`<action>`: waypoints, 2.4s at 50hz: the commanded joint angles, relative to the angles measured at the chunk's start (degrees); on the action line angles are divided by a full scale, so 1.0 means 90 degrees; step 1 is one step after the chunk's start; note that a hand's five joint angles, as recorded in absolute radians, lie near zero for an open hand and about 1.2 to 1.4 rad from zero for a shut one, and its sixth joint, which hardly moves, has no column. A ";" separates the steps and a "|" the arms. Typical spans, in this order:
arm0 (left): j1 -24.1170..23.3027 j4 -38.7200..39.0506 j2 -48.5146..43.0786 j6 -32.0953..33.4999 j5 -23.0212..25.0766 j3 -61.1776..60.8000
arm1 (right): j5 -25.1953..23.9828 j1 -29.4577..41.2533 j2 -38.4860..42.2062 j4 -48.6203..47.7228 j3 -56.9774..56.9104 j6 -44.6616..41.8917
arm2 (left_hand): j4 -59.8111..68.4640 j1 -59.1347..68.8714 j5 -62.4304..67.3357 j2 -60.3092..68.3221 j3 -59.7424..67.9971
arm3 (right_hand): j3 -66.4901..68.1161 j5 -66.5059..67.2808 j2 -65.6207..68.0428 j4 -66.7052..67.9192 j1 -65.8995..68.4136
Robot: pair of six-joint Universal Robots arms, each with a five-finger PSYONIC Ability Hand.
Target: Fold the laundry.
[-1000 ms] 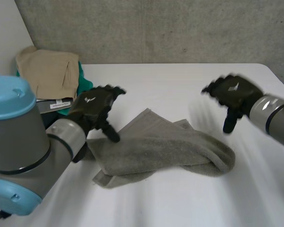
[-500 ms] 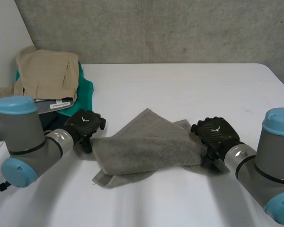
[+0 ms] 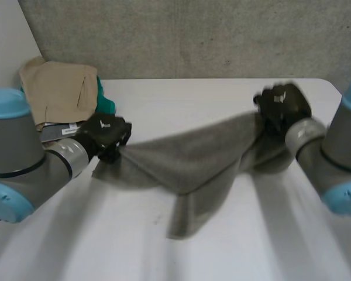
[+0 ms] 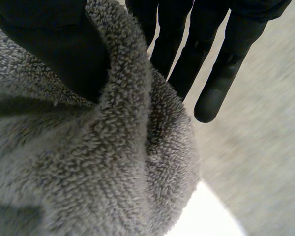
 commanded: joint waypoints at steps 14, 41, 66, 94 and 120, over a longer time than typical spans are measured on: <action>-0.0684 -0.0032 0.1345 -0.0495 -0.0531 -0.0899 | 0.0211 0.0626 0.1995 -0.1148 -0.2285 -0.0199 | 0.1268 0.1547 0.1505 0.1292 0.1330 | -0.6425 -0.6261 -0.6296 -0.6495 -0.5742; -0.0645 0.0144 0.1668 -0.0504 -0.0747 -0.0616 | -0.0500 -0.1142 0.1075 0.1267 0.0646 0.2125 | 0.1268 0.1547 0.1505 0.1292 0.1330 | -0.4884 -0.4720 -0.4755 -0.4953 -0.4201; 0.0126 -0.0012 0.2918 -0.0437 -0.1372 0.0653 | -0.0676 -0.2323 -0.2497 0.3384 -0.0496 -0.0735 | 0.1268 0.1547 0.1505 0.1292 0.1330 | 0.1352 0.1516 0.1482 0.1283 0.2035; 0.0048 0.2358 -0.1526 0.1284 -0.1489 0.4588 | 0.0945 -0.1347 0.0539 -0.0625 -0.3300 -0.0200 | 0.1268 0.1547 0.1505 0.1292 0.1330 | 0.1352 0.1516 0.1482 0.1283 0.2035; 0.0000 0.3221 -0.1456 0.0228 -0.0630 0.1621 | -0.0100 -0.1318 0.1455 0.0006 -0.1894 0.0075 | 0.1268 0.1547 0.1505 0.1292 0.1330 | 0.1352 0.1516 0.1482 0.1283 0.2035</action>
